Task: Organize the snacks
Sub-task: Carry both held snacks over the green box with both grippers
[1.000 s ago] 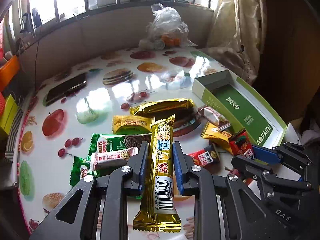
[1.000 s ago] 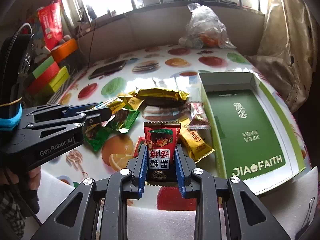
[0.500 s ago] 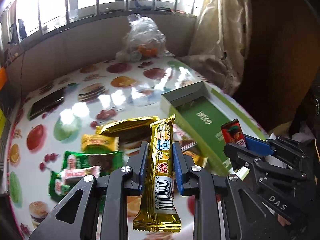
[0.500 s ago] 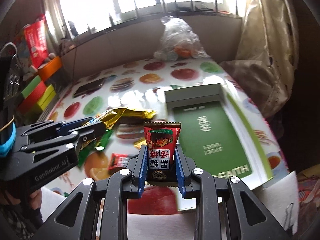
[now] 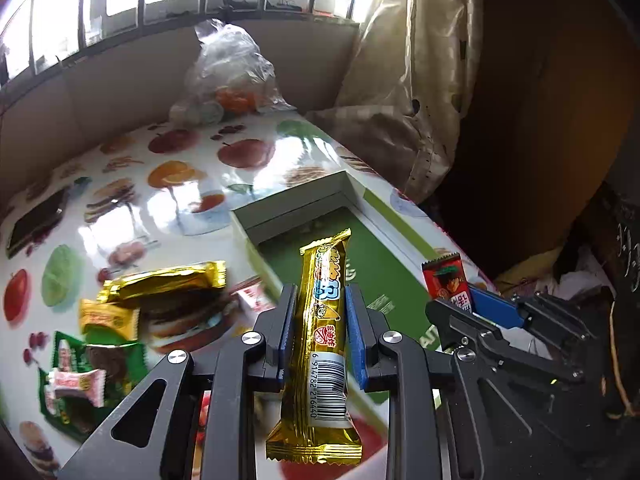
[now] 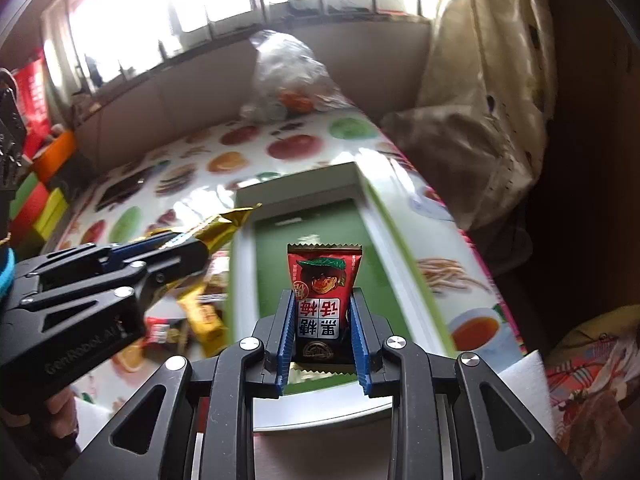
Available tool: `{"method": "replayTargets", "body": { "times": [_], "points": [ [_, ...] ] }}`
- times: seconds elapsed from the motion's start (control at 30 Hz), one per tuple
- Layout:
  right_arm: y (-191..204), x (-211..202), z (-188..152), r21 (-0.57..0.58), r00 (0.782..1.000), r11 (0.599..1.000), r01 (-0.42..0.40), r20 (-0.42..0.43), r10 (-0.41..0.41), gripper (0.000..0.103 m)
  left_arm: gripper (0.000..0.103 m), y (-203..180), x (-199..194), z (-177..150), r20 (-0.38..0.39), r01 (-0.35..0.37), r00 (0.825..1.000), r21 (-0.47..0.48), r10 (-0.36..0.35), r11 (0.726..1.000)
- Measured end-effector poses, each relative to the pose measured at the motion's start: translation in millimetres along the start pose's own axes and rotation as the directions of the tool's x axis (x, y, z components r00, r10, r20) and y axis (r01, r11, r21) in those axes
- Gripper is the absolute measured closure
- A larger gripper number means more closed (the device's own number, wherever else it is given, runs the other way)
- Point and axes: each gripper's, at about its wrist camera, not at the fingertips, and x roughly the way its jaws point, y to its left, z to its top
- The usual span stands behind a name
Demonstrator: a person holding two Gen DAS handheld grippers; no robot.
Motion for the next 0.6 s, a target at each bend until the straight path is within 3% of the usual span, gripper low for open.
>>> {"method": "replayTargets", "body": {
  "times": [0.37,0.6],
  "points": [
    [-33,28,-4,0.037,0.998,0.999,0.03,-0.064,-0.028,0.078,0.078,-19,41,5,-0.064,0.045,0.997,-0.03,-0.047,0.999],
    [-39,41,-4,0.033,0.996,0.999,0.025,-0.09,-0.022,0.078,0.078,-23,57,7,-0.087,0.023,0.996,-0.041,-0.026,0.999]
  ]
}}
